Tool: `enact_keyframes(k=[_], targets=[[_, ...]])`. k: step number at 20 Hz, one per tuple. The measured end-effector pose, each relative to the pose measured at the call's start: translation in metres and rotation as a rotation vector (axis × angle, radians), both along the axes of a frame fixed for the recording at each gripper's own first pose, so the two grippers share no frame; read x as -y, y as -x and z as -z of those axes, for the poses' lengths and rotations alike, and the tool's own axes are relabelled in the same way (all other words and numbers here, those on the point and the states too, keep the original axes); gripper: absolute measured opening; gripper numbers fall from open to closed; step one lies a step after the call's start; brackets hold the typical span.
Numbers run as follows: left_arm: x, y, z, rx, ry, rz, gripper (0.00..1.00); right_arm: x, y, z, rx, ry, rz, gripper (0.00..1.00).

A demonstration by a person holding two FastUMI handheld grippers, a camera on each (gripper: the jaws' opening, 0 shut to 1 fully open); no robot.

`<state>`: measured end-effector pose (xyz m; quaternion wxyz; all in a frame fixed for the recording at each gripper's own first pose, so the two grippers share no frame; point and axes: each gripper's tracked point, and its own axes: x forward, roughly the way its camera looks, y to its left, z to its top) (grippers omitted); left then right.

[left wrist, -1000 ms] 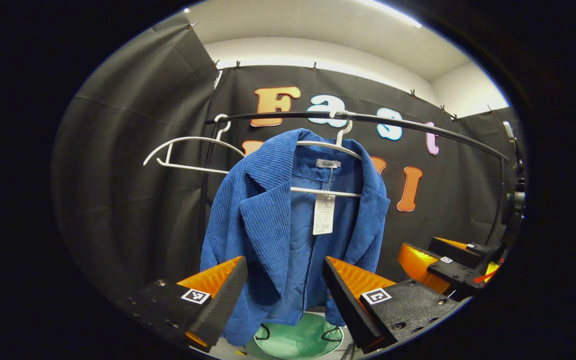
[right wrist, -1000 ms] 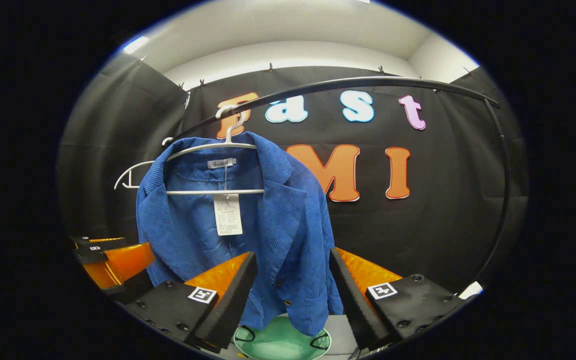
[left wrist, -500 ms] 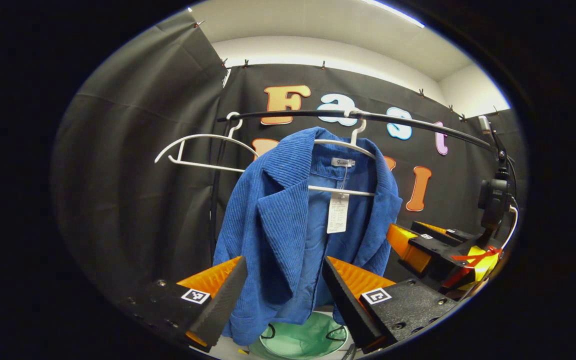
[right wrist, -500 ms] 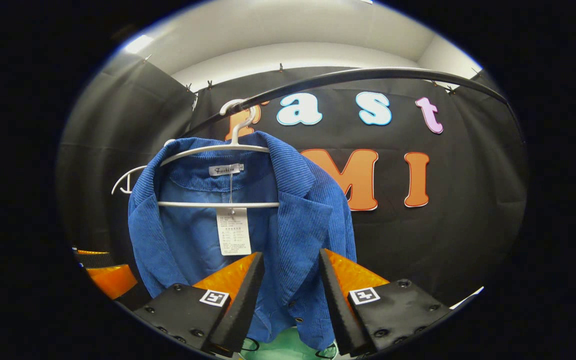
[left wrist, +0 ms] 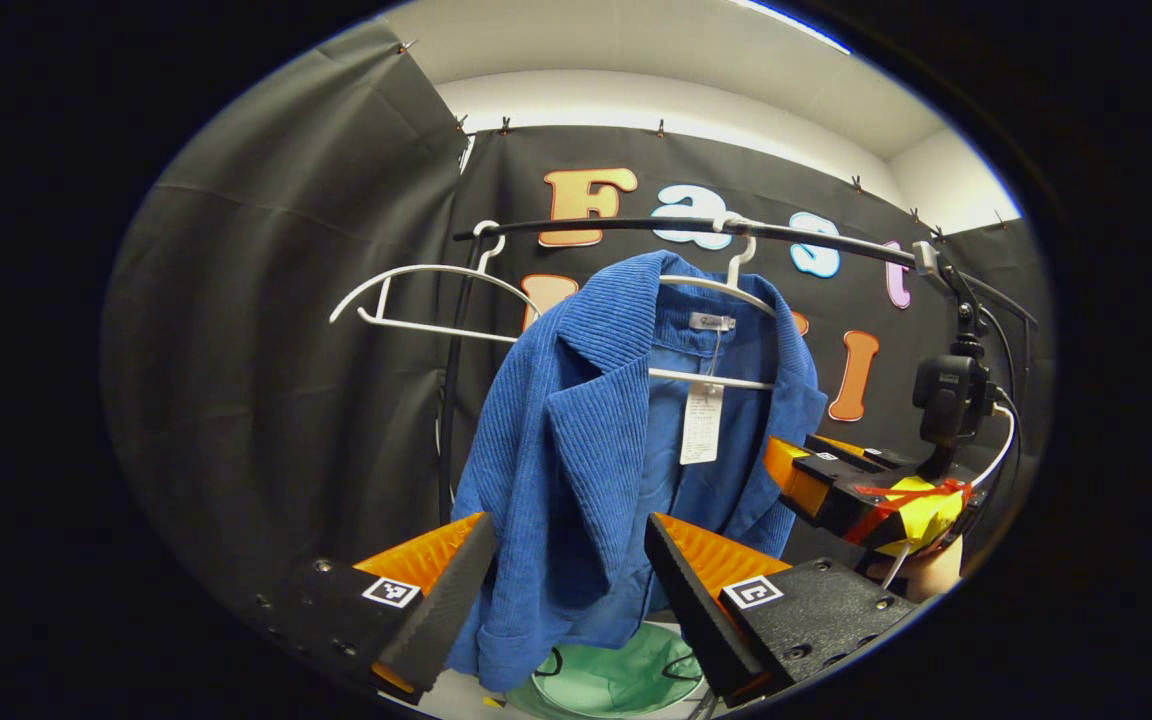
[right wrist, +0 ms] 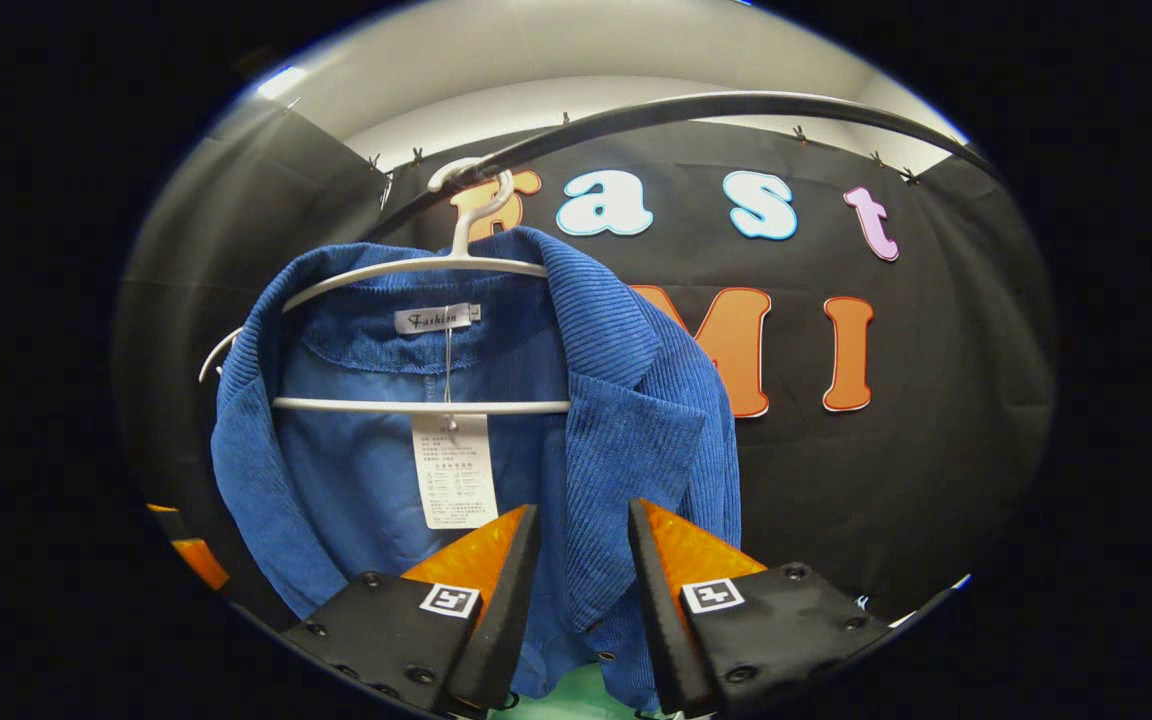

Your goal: Grasp the clothes on the hanger with both hands and then place them into the laundry hamper below.

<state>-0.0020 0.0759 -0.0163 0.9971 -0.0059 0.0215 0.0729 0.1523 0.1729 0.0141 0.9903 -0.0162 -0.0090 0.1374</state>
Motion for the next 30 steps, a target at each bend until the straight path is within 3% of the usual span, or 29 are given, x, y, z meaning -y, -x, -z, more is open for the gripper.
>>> enact_keyframes(k=[4, 6, 12, 15, 16, 18, 21, 25, 30], targets=[[-0.001, -0.004, 0.002, -0.005, -0.001, 0.002, 0.95, 0.000, -0.020, 0.004, -0.004, 0.011, 0.027, 0.57], [-0.001, -0.005, 0.001, -0.005, -0.006, 0.007, 0.95, 0.000, -0.030, 0.006, -0.010, 0.011, 0.038, 0.60], [0.001, -0.014, 0.002, -0.007, -0.005, 0.016, 0.95, -0.004, -0.050, 0.017, -0.058, -0.020, 0.022, 0.57], [0.001, -0.020, 0.003, -0.010, -0.002, 0.014, 0.95, -0.005, -0.051, 0.017, -0.068, -0.045, -0.003, 0.28], [0.003, -0.022, 0.004, -0.011, 0.000, 0.013, 0.95, -0.002, -0.052, 0.018, -0.066, -0.045, 0.000, 0.28], [0.005, -0.029, 0.006, -0.014, 0.004, 0.013, 0.95, 0.000, -0.054, 0.017, -0.071, -0.053, -0.013, 0.09], [0.005, -0.040, 0.005, -0.007, 0.003, 0.007, 0.92, 0.004, -0.052, 0.015, -0.081, -0.082, -0.036, 0.09], [0.007, -0.064, 0.002, 0.012, -0.003, -0.004, 0.98, 0.008, -0.052, 0.013, -0.100, -0.129, -0.068, 0.09], [0.007, -0.084, 0.001, 0.022, -0.016, -0.020, 0.92, 0.016, -0.051, 0.009, -0.108, -0.159, -0.094, 0.09]])
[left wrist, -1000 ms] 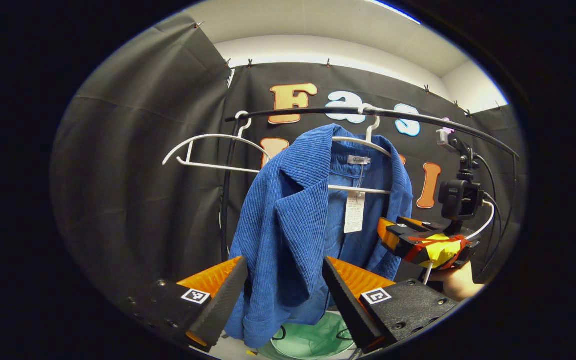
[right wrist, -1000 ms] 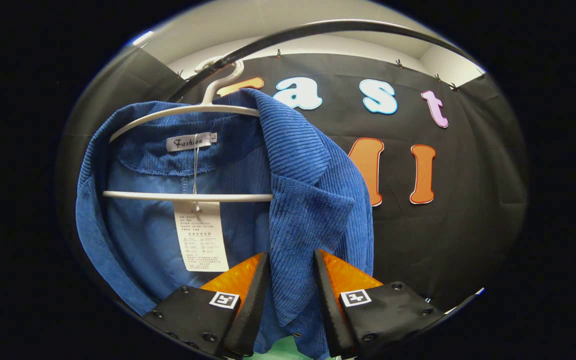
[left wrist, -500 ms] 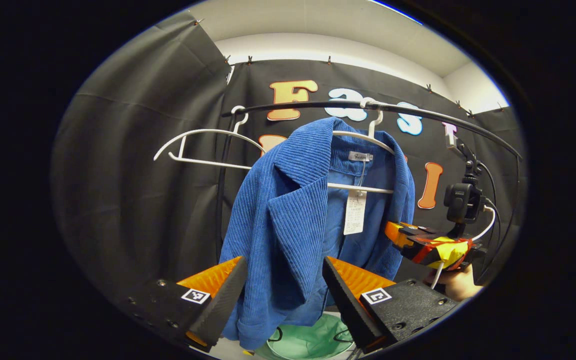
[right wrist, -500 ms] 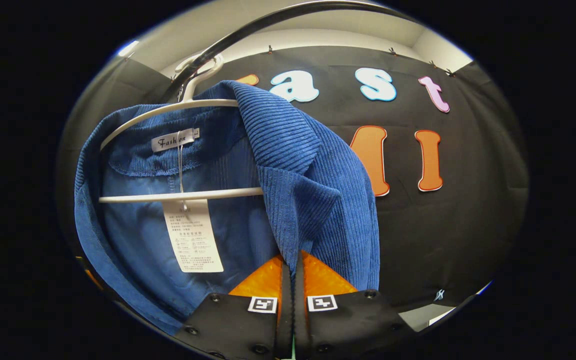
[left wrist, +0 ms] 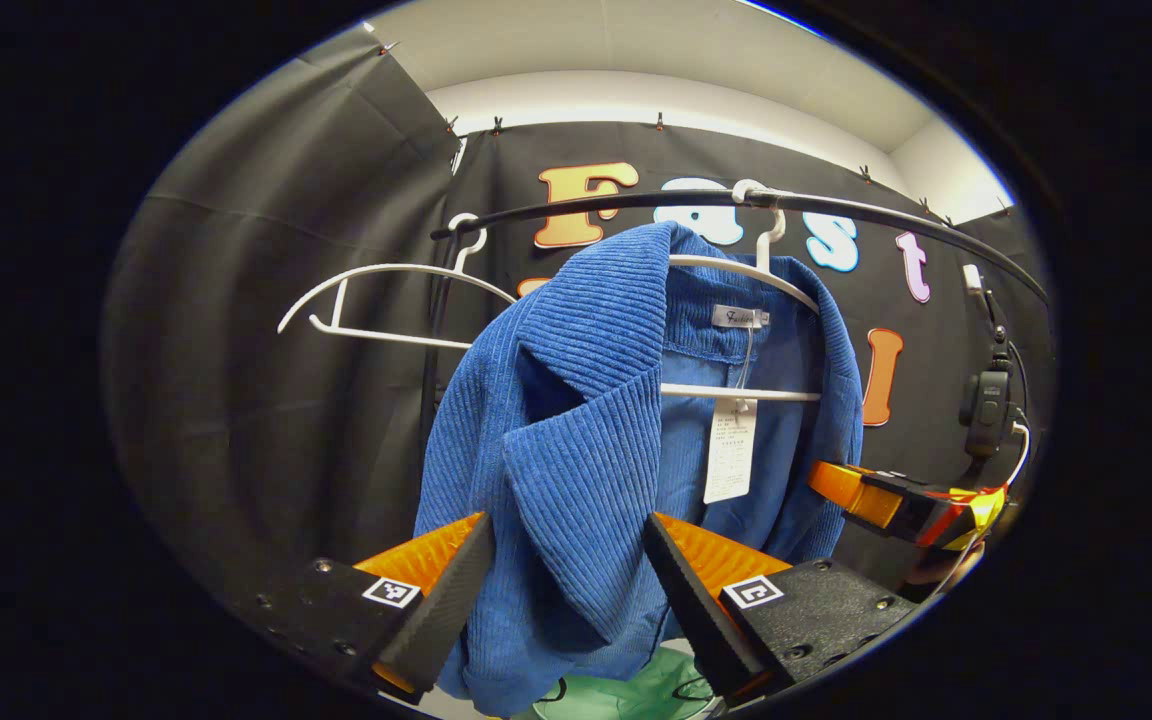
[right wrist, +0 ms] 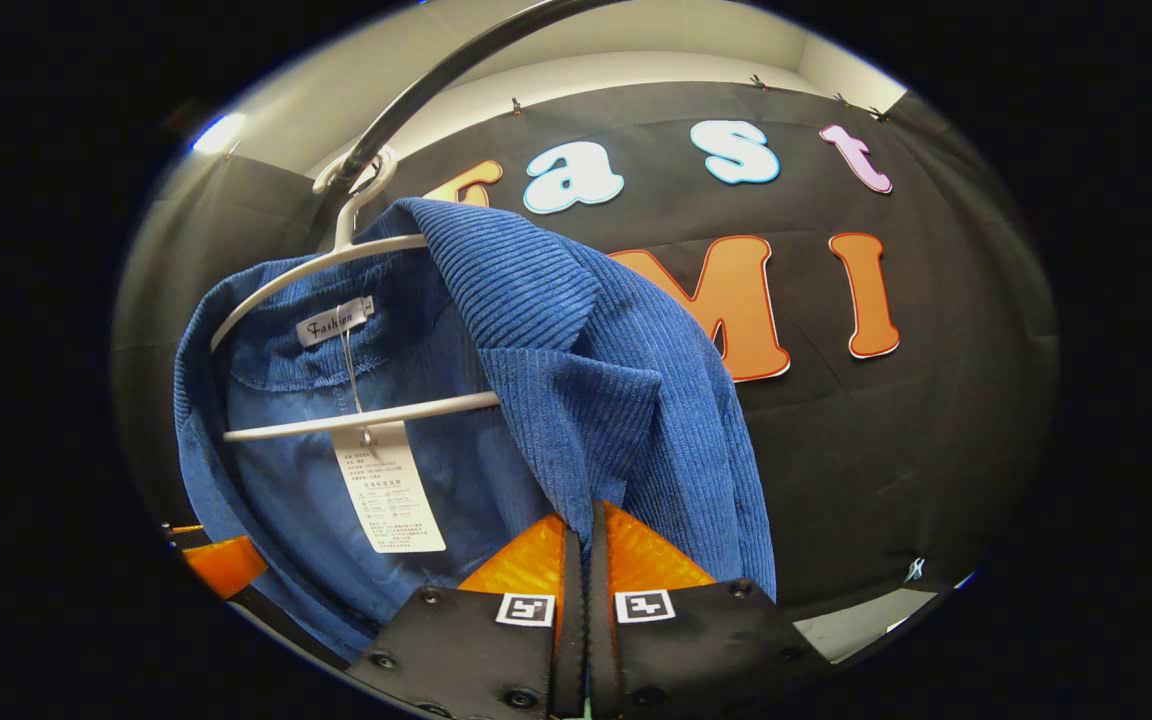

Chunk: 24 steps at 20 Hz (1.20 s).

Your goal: Grasp the clothes on the hanger with both hands and then place them into the laundry hamper below.

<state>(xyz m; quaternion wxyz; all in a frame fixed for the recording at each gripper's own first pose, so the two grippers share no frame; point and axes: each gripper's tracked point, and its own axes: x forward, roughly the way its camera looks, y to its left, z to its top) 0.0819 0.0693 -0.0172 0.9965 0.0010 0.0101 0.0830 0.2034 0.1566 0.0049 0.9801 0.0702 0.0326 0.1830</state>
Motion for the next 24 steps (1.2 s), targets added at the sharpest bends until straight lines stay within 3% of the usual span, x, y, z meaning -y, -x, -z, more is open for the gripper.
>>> enact_keyframes(k=[3, 5, 6, 8, 15, 16, 17, 18, 19, 24], targets=[[-0.001, -0.006, 0.000, 0.001, 0.001, -0.007, 0.98, 0.007, 0.003, -0.004, -0.004, -0.025, -0.013, 0.09], [-0.002, -0.010, -0.002, 0.005, 0.006, -0.003, 0.94, 0.013, 0.005, -0.008, -0.009, -0.049, -0.024, 0.09], [-0.002, -0.012, -0.003, 0.008, 0.007, -0.002, 0.98, 0.015, 0.005, -0.010, -0.011, -0.063, -0.032, 0.09], [-0.001, -0.015, -0.008, 0.016, 0.003, 0.009, 0.93, 0.019, 0.006, -0.014, -0.012, -0.091, -0.052, 0.09], [-0.007, -0.018, -0.015, -0.001, 0.025, 0.015, 0.38, 0.028, 0.004, -0.025, -0.075, -0.249, -0.160, 0.09], [-0.008, -0.018, -0.014, -0.013, 0.026, 0.020, 0.34, 0.028, 0.004, -0.027, -0.093, -0.280, -0.186, 0.09], [-0.010, -0.017, -0.015, -0.023, 0.023, 0.021, 0.17, 0.032, 0.004, -0.028, -0.111, -0.313, -0.206, 0.09], [-0.012, -0.017, -0.016, -0.030, 0.018, 0.022, 0.17, 0.034, 0.002, -0.030, -0.130, -0.346, -0.221, 0.09], [-0.012, -0.018, -0.017, -0.041, 0.020, 0.035, 0.08, 0.040, 0.002, -0.034, -0.141, -0.380, -0.233, 0.09], [-0.006, -0.009, -0.028, -0.069, 0.085, 0.131, 0.01, 0.050, 0.000, -0.048, -0.206, -0.530, -0.305, 0.09]])
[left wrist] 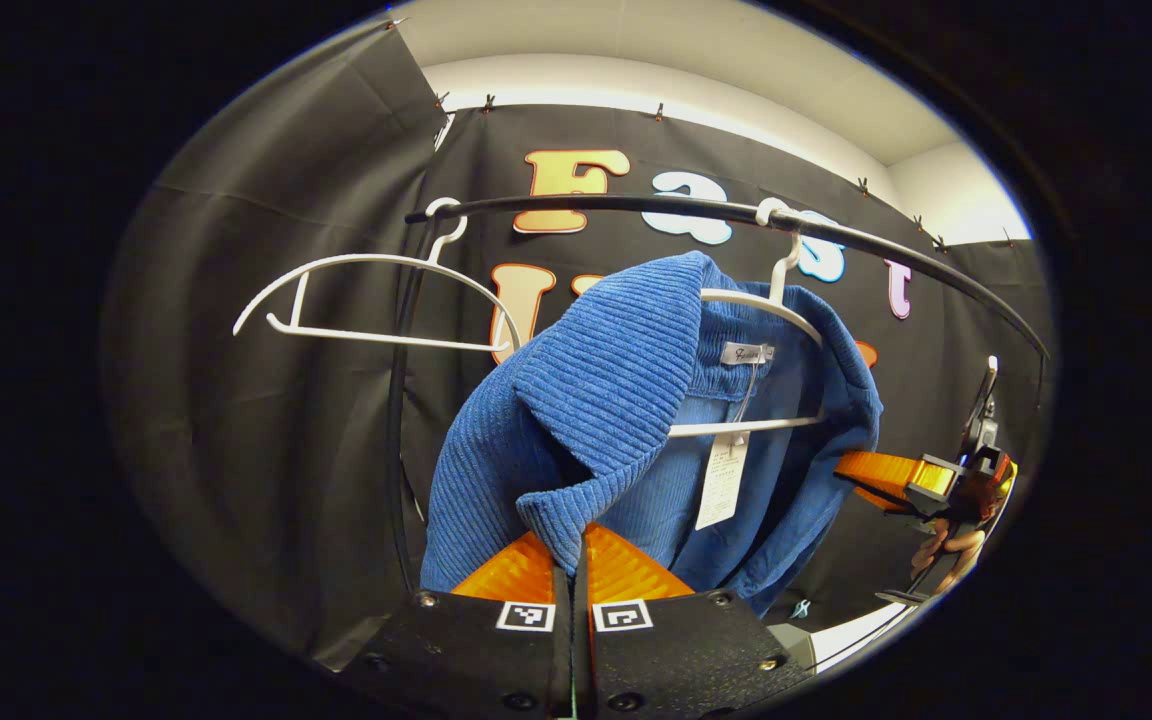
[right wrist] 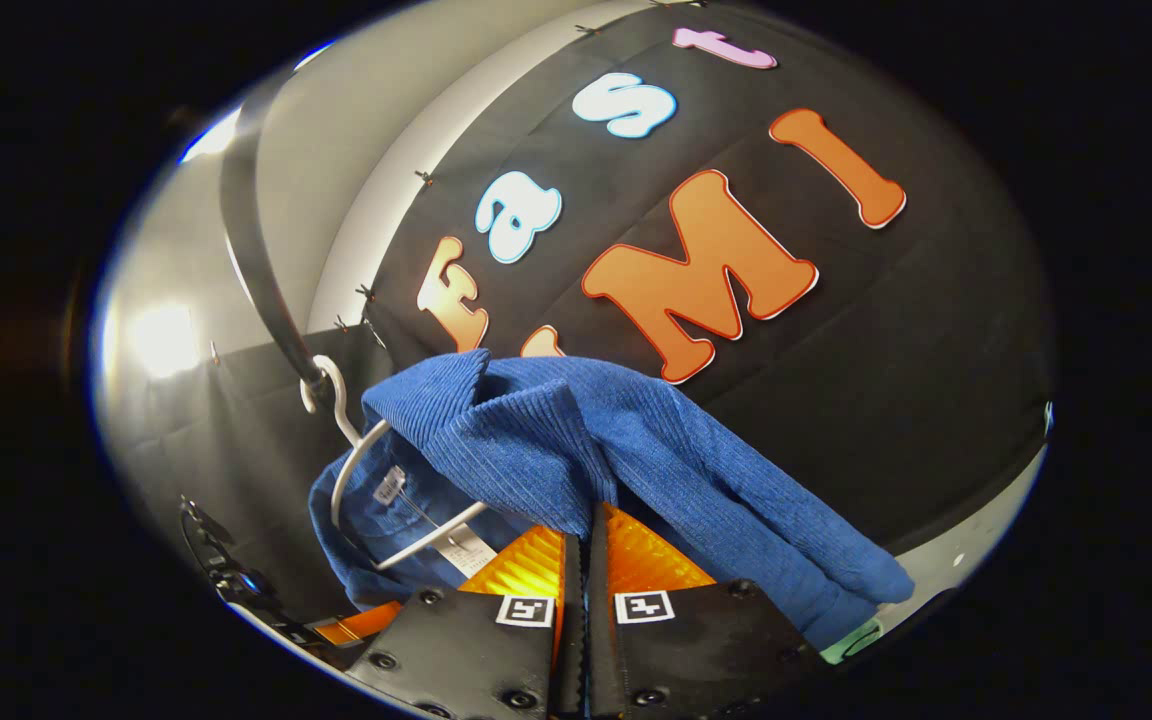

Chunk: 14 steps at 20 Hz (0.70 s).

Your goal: Grasp the clothes on the hanger with both hands and then place them into the laundry hamper below.

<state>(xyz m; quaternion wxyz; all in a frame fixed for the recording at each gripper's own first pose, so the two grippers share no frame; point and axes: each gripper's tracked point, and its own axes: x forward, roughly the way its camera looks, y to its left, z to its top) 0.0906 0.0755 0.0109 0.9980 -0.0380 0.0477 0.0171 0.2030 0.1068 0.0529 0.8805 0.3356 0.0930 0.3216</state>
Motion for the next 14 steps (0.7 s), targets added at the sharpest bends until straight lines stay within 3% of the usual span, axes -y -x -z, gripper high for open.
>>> enact_keyframes(k=[8, 14], targets=[[0.005, 0.016, -0.026, -0.054, 0.066, 0.126, 0.00, 0.020, -0.002, -0.032, -0.032, -0.169, -0.069, 0.09], [-0.010, 0.026, -0.051, -0.029, 0.079, 0.138, 0.02, 0.031, -0.010, -0.055, -0.033, -0.246, -0.057, 0.09]])
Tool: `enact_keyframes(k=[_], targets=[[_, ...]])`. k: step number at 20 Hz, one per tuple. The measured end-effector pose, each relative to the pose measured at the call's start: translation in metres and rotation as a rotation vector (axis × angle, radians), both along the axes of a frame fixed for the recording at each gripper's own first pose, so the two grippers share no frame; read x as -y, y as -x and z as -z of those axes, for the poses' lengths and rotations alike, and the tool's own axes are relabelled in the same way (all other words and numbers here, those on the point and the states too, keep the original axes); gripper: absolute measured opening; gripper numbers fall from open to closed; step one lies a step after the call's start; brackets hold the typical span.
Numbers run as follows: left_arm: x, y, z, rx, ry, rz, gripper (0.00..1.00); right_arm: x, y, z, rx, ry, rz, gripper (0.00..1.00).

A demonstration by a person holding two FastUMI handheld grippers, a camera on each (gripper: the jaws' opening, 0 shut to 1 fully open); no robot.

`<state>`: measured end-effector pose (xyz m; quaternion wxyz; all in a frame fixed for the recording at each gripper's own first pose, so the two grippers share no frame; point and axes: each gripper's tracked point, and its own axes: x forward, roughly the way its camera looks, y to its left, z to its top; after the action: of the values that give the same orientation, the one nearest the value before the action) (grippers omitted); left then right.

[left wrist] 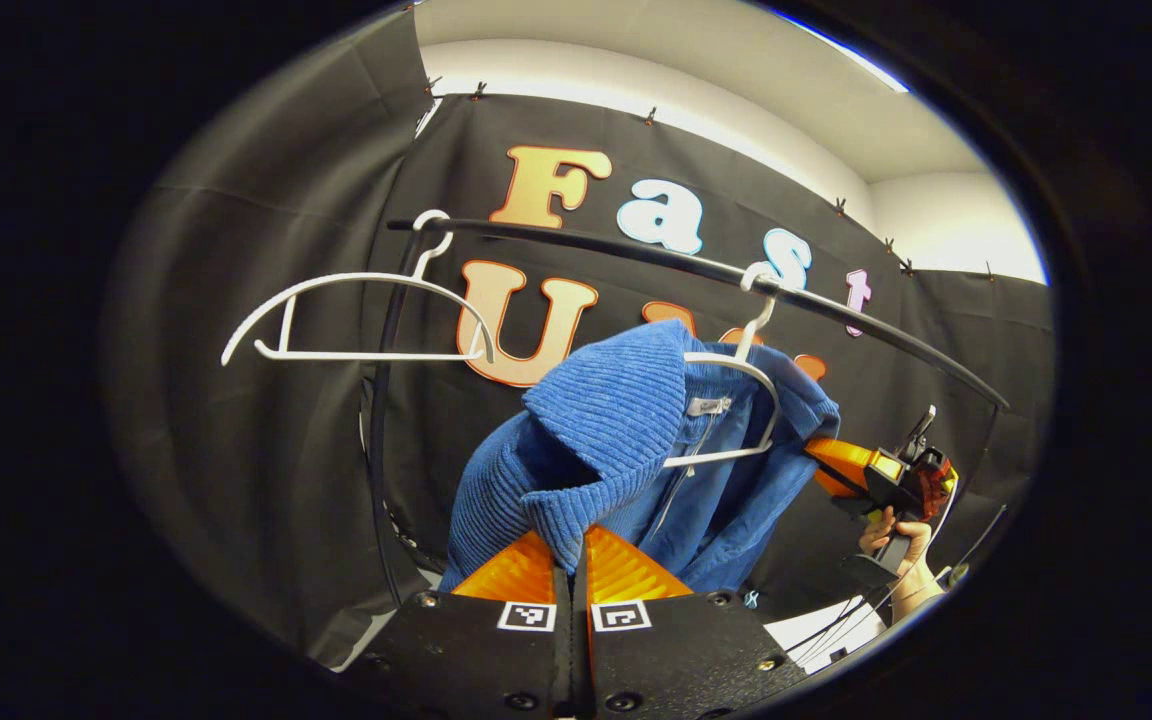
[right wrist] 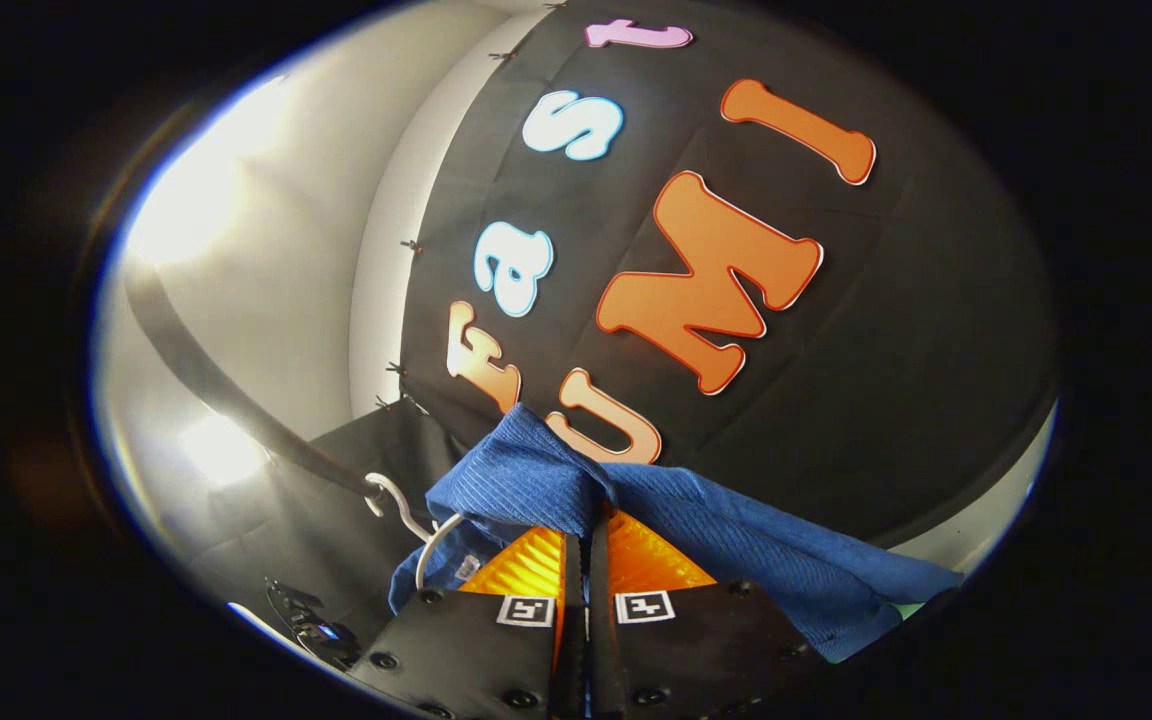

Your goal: Grasp the clothes on the hanger with both hands and then place them into the laundry hamper below.

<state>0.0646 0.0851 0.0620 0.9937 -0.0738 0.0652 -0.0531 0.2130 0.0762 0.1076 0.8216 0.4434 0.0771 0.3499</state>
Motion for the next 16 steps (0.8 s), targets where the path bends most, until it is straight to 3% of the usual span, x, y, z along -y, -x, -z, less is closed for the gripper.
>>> enact_keyframes(k=[16], targets=[[-0.067, -0.011, -0.070, 0.118, -0.117, -0.035, 0.00, 0.018, -0.037, -0.044, 0.020, -0.028, 0.099, 0.09]])
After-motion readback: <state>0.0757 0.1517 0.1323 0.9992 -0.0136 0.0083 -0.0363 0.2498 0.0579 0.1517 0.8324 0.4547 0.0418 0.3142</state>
